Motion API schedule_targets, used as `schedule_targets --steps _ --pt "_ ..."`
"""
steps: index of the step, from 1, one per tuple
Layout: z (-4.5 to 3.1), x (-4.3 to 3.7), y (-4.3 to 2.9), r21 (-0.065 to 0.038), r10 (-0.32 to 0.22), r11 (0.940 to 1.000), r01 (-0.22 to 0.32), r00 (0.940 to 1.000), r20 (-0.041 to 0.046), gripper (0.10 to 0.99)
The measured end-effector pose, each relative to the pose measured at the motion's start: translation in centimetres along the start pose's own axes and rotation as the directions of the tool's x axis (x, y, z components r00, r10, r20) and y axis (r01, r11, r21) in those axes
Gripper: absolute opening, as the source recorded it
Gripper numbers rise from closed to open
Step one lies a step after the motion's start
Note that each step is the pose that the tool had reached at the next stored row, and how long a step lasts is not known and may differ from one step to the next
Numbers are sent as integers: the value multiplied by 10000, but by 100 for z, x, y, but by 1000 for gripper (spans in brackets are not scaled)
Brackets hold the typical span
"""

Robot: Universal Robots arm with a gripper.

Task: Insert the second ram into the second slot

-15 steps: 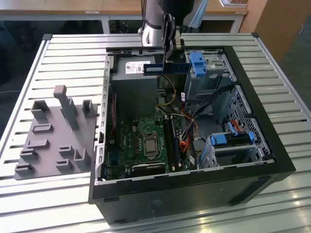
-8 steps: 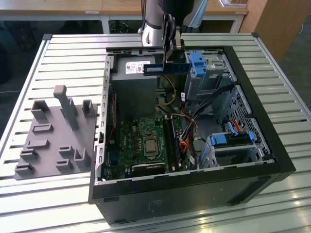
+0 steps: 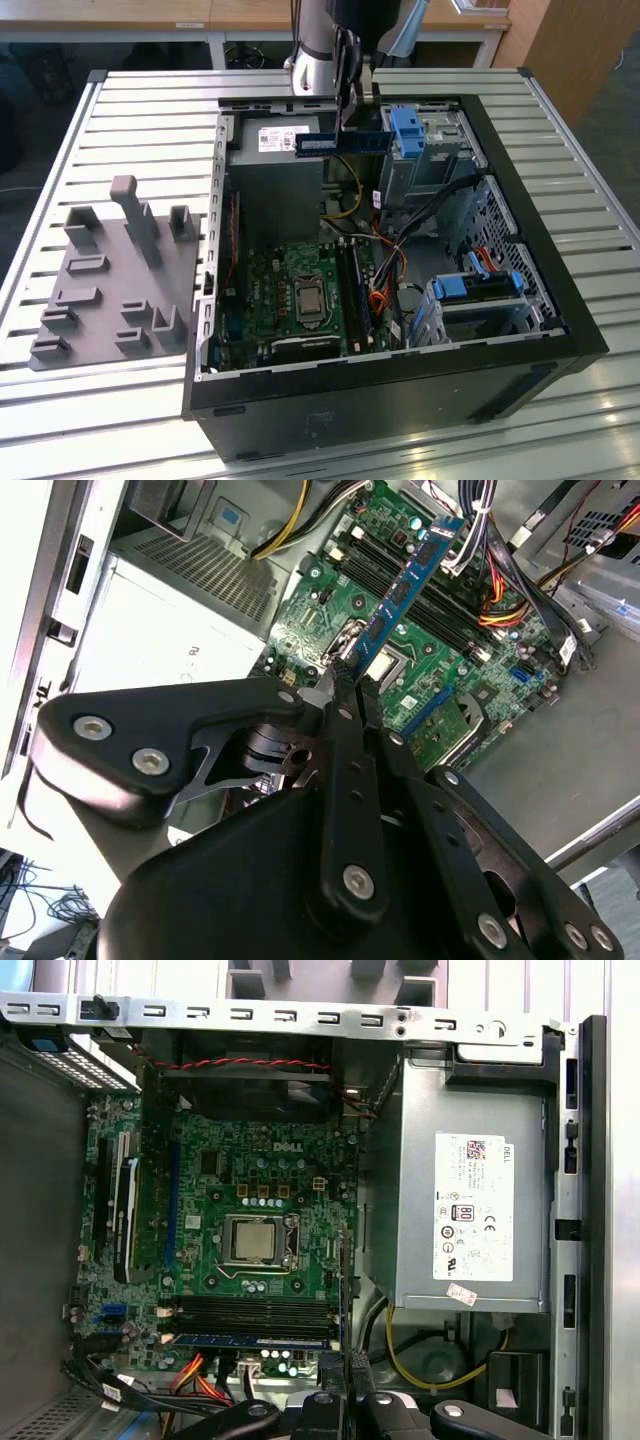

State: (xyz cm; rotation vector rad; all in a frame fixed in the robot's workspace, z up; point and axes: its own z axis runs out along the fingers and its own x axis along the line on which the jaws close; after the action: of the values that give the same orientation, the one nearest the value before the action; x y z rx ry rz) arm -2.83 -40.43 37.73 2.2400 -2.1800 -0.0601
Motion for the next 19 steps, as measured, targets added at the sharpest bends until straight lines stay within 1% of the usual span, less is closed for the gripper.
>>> schedule_targets --steps 19 --pt "-1 38 1 0 0 10000 0 10000 -7 137"
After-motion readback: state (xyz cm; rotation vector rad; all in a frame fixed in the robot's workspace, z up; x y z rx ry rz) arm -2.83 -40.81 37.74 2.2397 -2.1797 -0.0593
